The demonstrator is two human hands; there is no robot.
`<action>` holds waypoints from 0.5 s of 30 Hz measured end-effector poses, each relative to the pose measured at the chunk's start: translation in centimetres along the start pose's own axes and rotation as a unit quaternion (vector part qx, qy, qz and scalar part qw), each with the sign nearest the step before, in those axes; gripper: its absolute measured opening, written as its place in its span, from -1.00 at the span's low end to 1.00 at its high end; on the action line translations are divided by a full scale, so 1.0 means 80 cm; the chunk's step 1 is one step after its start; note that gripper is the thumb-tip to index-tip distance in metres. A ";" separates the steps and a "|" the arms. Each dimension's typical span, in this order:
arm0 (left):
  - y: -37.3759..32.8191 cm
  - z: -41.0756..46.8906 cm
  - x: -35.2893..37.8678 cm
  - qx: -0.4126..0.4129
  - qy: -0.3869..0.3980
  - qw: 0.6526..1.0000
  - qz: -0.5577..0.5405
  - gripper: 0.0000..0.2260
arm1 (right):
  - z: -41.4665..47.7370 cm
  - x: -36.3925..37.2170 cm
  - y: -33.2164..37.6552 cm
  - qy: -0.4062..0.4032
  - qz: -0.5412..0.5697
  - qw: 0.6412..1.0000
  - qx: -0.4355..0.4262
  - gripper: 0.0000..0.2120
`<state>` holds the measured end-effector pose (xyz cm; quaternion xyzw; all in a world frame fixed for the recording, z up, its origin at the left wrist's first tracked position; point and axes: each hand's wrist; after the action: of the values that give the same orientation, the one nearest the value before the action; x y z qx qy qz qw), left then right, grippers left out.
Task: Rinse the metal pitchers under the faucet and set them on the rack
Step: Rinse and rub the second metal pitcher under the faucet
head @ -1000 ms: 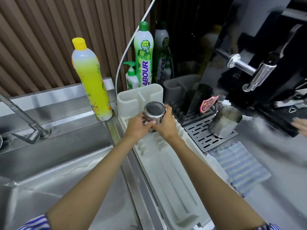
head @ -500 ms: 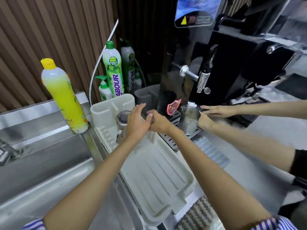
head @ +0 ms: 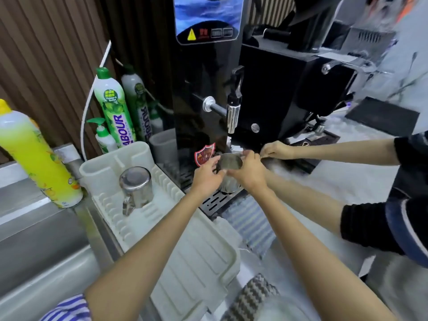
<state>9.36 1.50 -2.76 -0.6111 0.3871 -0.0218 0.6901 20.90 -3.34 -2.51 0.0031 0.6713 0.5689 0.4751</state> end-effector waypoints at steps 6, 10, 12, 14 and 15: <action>-0.003 0.024 0.019 -0.059 0.013 0.998 -0.017 -0.48 | 0.010 0.023 -0.034 0.044 0.122 0.991 0.040 -0.10; -0.001 0.027 0.019 -0.062 0.011 0.997 -0.047 -0.56 | 0.016 0.037 -0.045 0.046 0.156 0.985 0.048 -0.05; 0.002 0.026 0.016 -0.066 0.024 0.995 -0.071 -0.55 | 0.017 0.042 -0.047 0.018 0.168 0.985 0.046 -0.12; 0.004 0.021 0.011 -0.062 0.038 0.995 -0.073 -0.55 | 0.017 0.043 -0.048 -0.004 0.169 0.985 0.033 -0.20; 0.005 0.019 0.008 -0.060 0.045 0.995 -0.073 -0.55 | 0.017 0.043 -0.048 -0.007 0.164 0.986 0.025 -0.23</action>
<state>10.49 2.50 -3.53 -0.6765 0.3725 -0.0762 0.6307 21.97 -1.80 -7.52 0.1292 0.6723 0.6221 0.3798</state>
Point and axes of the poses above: each hand's wrist, its own z-axis towards the middle knuckle, its own x-axis out of the palm, y = z × x, and after that the axes turned 8 degrees about z, right-handed
